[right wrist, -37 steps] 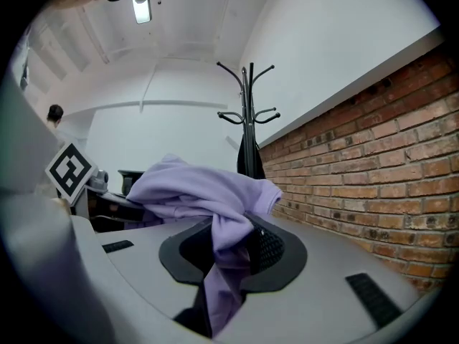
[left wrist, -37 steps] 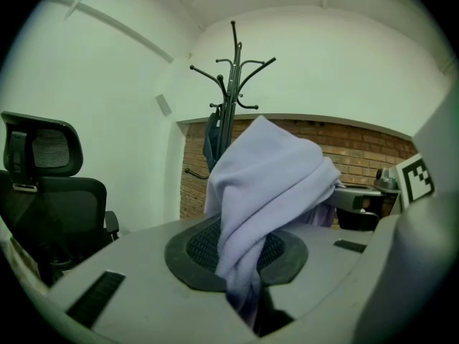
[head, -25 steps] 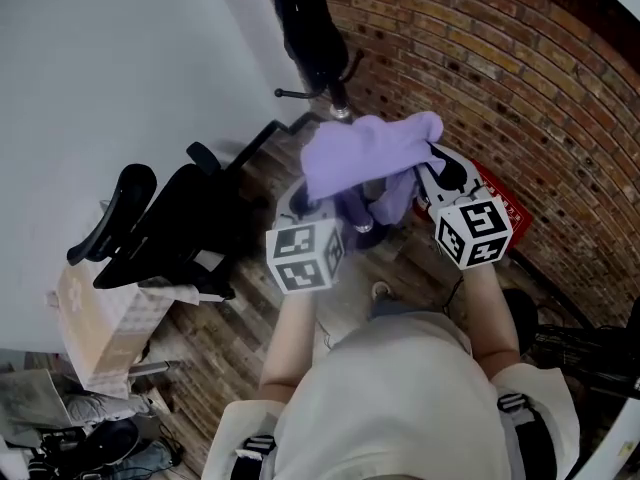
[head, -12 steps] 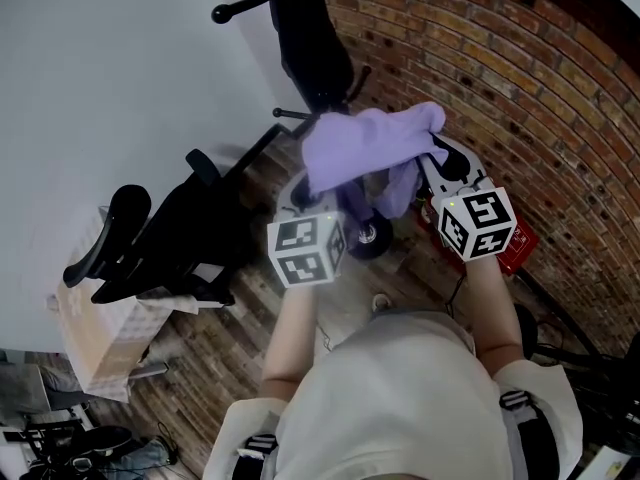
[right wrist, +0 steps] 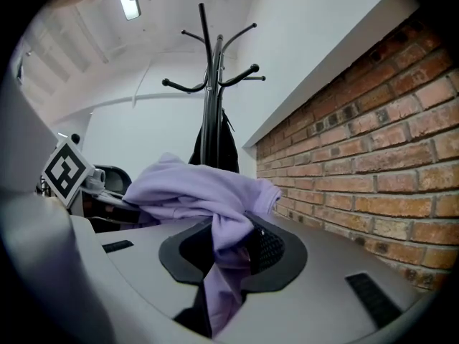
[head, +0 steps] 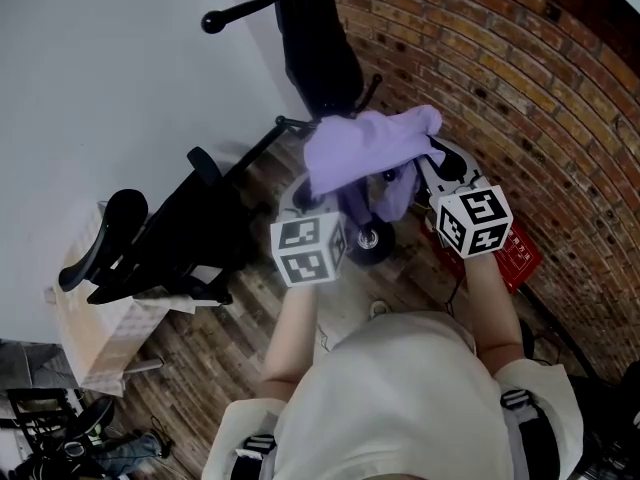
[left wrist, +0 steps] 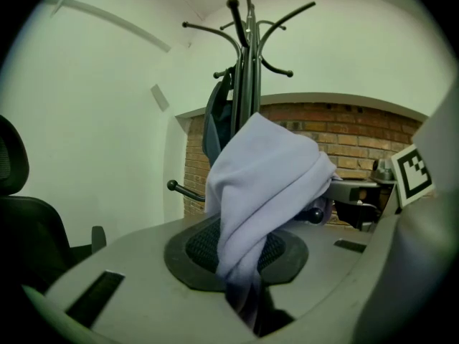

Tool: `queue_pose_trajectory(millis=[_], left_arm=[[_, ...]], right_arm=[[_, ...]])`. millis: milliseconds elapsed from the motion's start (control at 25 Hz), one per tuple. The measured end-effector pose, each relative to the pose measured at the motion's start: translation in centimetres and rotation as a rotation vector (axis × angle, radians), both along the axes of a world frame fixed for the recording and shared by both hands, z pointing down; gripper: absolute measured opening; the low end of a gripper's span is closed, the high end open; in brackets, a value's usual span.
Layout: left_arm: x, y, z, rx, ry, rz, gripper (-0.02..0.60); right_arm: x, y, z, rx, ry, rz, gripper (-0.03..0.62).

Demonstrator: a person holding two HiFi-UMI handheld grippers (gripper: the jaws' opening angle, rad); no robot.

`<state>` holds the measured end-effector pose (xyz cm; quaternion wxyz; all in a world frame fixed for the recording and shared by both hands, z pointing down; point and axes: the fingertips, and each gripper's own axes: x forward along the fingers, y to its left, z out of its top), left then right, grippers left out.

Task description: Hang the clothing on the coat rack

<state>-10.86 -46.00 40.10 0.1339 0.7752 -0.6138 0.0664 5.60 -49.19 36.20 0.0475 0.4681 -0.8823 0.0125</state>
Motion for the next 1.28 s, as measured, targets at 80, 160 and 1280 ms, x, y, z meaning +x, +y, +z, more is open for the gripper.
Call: queue_pose_trajectory(millis=[80,160,1280], left_arm=[[-0.1,-0.5,0.7,-0.014,0.003,-0.005,0.048],[-0.2,-0.9,1.3,-0.024,0.003,-0.011,0.048],[3.3,-1.9,11.9,-0.222,0.034,0.031,0.072]], right_arm=[[-0.2,-0.6,0.6,-0.011,0.001,-0.006,0.072],[-0.3,-1.2,1.1,-0.024,-0.001,-0.015,0.072],[-4.0,-1.4,10.0,-0.177,0.001,-0.121,0.083]])
